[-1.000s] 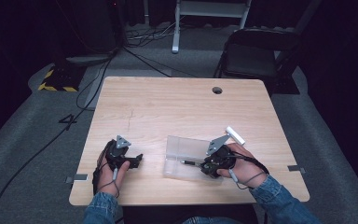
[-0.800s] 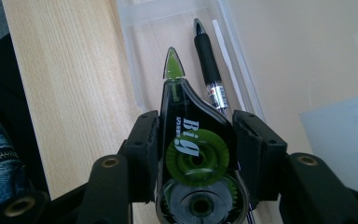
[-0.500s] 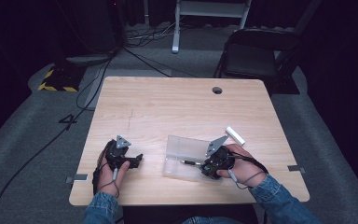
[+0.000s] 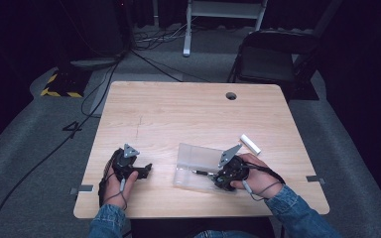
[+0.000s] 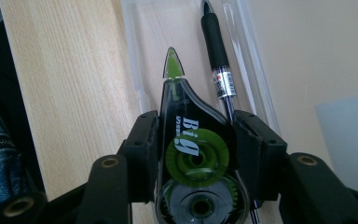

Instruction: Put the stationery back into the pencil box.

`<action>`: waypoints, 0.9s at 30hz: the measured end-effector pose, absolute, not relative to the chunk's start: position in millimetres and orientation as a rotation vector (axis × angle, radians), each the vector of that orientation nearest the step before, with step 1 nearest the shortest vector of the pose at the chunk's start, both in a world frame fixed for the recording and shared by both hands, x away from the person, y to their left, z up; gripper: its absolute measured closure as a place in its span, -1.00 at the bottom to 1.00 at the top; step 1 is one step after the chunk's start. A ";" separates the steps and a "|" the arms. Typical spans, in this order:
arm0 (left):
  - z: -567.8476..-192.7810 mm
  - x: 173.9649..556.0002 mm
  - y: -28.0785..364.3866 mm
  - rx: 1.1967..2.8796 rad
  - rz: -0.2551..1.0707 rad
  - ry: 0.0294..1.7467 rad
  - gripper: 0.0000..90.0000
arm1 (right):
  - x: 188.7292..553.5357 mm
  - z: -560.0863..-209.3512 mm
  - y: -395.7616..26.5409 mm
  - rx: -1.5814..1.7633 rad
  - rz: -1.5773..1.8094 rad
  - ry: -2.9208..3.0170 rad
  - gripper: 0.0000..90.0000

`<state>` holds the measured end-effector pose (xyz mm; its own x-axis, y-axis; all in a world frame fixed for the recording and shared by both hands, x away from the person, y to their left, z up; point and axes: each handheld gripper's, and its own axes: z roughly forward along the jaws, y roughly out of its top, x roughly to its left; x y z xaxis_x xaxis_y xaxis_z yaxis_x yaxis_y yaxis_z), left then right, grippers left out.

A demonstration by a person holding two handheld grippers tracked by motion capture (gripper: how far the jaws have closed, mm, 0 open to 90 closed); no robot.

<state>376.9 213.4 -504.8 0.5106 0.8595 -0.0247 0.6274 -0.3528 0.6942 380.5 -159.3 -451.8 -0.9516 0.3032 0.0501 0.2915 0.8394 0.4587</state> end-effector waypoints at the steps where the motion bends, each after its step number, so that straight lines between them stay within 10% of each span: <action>1: -504.8 376.9 213.4 2.100 0.458 1.209 -0.66 | 380.3 -452.0 -159.2 0.487 0.736 2.992 0.18; 27: -504.8 377.0 213.5 2.101 0.458 1.209 -0.66 | 380.3 -457.8 -158.7 0.519 0.738 3.060 0.13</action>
